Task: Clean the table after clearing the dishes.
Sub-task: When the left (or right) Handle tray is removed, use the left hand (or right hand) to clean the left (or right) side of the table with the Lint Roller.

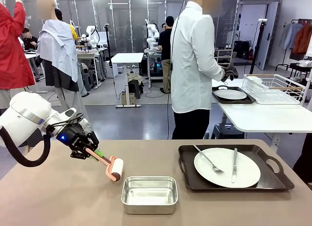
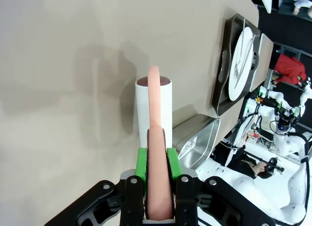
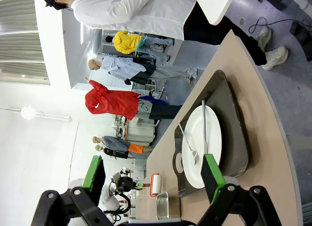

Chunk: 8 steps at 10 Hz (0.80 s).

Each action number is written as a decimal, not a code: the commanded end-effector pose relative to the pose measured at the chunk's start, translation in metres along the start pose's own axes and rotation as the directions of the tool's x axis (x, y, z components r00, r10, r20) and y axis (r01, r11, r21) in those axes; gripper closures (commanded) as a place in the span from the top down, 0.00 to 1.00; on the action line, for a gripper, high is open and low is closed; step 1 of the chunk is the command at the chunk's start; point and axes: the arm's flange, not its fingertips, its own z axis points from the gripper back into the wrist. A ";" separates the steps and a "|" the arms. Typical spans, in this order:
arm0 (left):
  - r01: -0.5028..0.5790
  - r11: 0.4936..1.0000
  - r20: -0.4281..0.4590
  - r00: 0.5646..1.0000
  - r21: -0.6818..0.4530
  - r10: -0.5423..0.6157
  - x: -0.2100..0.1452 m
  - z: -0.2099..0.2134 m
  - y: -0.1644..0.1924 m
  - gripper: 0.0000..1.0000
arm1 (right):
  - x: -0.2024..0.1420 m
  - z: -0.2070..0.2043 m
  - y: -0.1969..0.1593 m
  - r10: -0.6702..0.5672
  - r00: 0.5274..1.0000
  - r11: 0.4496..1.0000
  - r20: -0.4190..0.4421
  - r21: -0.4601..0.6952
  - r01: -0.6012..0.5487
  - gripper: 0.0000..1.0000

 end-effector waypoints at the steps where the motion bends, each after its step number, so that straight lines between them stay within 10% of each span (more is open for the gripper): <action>1: 0.028 0.998 0.001 1.000 -0.054 -0.028 0.005 -0.003 0.017 0.21 | 0.000 0.001 0.003 -0.003 1.000 1.000 0.011 0.014 0.003 1.00; 8: 0.083 0.992 -0.003 0.997 -0.093 -0.083 0.018 0.017 0.076 0.21 | 0.000 0.001 0.003 -0.003 1.000 1.000 0.011 0.014 0.003 1.00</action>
